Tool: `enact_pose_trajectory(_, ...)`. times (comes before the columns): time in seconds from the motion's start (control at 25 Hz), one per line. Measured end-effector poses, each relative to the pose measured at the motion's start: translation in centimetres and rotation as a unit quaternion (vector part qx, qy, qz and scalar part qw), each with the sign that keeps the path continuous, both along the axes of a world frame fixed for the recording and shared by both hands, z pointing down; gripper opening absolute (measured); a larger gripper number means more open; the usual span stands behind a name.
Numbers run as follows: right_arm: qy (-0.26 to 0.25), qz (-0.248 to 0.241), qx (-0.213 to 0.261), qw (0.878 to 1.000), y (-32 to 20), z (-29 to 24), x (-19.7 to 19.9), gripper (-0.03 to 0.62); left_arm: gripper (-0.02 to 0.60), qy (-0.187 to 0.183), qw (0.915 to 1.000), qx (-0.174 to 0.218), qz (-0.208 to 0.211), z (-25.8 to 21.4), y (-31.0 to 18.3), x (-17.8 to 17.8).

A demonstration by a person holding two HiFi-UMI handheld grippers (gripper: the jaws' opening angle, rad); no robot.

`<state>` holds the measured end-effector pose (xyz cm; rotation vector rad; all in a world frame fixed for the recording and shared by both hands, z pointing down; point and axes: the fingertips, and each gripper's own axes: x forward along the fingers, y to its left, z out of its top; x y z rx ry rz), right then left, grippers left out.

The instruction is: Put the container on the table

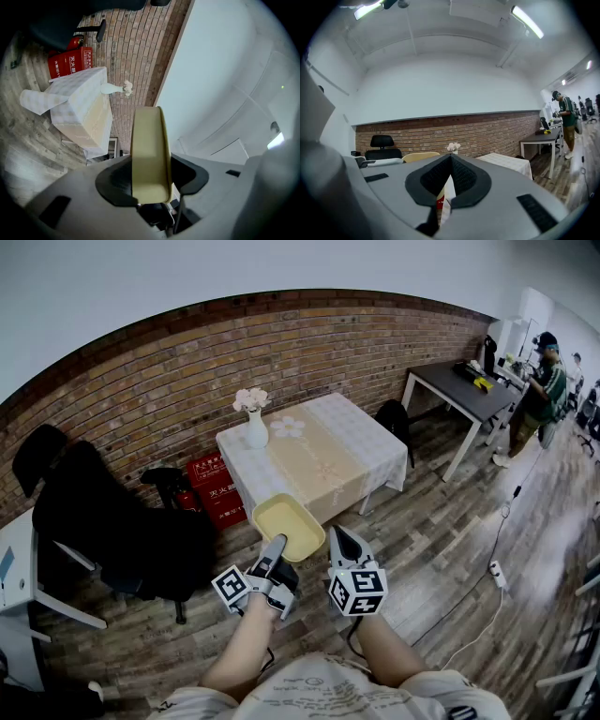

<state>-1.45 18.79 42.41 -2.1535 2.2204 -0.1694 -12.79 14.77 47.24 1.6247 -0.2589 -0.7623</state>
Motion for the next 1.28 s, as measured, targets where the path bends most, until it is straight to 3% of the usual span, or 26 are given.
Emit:
enact_pose_trajectory(0.56,-0.008,-0.004,0.013,1.0,-0.9,0.0,1.0,0.003,0.21,0.001,0.9999,0.004,0.01,-0.4,-1.3,1.9)
enact_pose_trajectory(1.28,-0.041,-0.021,0.012,0.999,0.1,0.2,7.4,0.003,0.21,0.0,1.0,0.007,0.003,0.0,0.6,8.1)
